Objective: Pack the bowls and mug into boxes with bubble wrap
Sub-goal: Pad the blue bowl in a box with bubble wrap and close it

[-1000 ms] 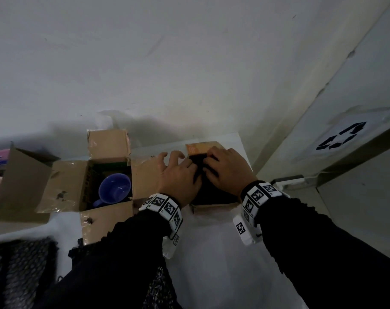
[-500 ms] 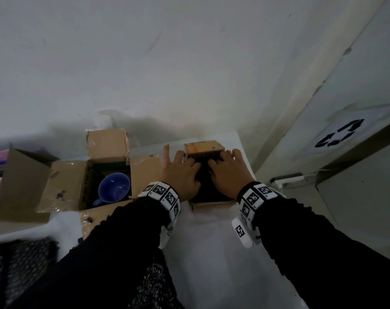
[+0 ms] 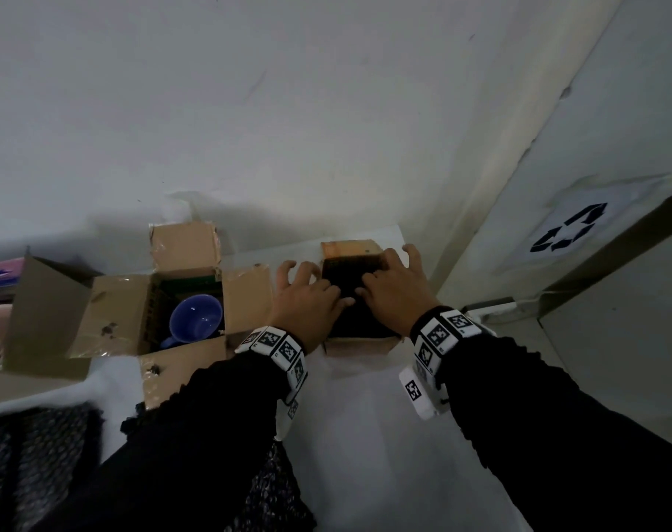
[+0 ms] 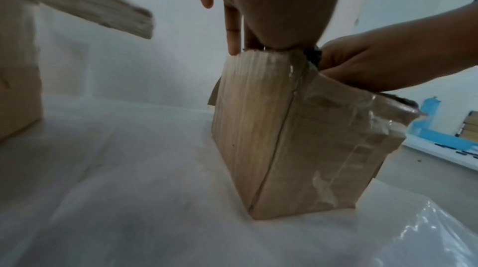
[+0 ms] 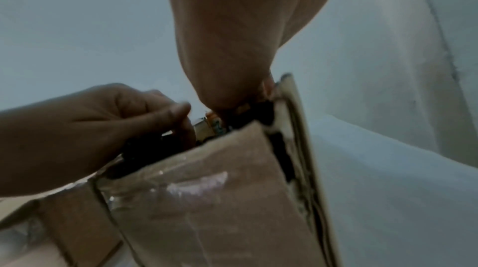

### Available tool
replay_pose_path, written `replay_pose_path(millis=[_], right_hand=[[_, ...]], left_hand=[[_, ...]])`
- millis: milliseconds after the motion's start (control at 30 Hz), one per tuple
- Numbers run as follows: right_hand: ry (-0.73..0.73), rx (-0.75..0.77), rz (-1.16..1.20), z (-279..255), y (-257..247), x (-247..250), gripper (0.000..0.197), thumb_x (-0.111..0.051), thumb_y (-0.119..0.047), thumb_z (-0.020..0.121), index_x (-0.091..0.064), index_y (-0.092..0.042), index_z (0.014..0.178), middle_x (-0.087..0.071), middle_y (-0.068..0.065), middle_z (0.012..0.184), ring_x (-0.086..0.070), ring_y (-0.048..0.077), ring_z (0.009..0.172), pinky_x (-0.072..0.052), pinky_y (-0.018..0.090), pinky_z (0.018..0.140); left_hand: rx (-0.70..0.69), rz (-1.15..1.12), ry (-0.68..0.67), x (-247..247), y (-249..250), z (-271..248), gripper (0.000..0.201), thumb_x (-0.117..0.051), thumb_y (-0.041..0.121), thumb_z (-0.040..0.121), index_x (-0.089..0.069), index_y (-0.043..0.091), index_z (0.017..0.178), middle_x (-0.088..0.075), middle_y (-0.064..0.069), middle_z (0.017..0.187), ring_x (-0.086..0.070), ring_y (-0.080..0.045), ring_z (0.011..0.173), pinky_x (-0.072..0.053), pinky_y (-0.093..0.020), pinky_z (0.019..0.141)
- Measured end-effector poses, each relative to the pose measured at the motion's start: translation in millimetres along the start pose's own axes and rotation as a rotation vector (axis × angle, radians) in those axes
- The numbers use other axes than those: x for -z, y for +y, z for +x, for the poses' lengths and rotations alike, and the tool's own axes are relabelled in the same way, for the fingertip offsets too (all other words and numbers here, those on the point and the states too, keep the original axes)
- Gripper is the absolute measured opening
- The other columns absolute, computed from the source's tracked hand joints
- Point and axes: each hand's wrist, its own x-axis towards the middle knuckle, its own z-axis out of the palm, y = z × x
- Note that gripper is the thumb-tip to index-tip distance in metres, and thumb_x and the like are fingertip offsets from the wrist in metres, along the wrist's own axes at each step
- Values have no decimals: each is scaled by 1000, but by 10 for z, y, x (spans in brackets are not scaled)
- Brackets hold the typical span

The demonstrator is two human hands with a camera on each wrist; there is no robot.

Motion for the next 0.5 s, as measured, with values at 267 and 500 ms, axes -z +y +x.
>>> replay_pose_path(millis=[267, 500], right_hand=[[194, 113, 116, -415, 35, -41, 37, -37, -44, 95, -60, -17, 81, -65, 3, 85, -58, 28, 101, -31, 49, 97], [90, 166, 40, -725, 113, -114, 52, -45, -63, 78, -70, -19, 92, -70, -5, 97, -53, 20, 122, -20, 58, 105]], left_hand=[[-254, 109, -180, 55, -51, -349, 47, -41, 60, 78, -64, 22, 92, -63, 1, 103, -51, -27, 110, -24, -48, 101], [-141, 305, -286, 130, 168, -391, 33, -54, 46, 87, -68, 22, 105, -60, 1, 115, -37, -29, 127, -14, -56, 108]])
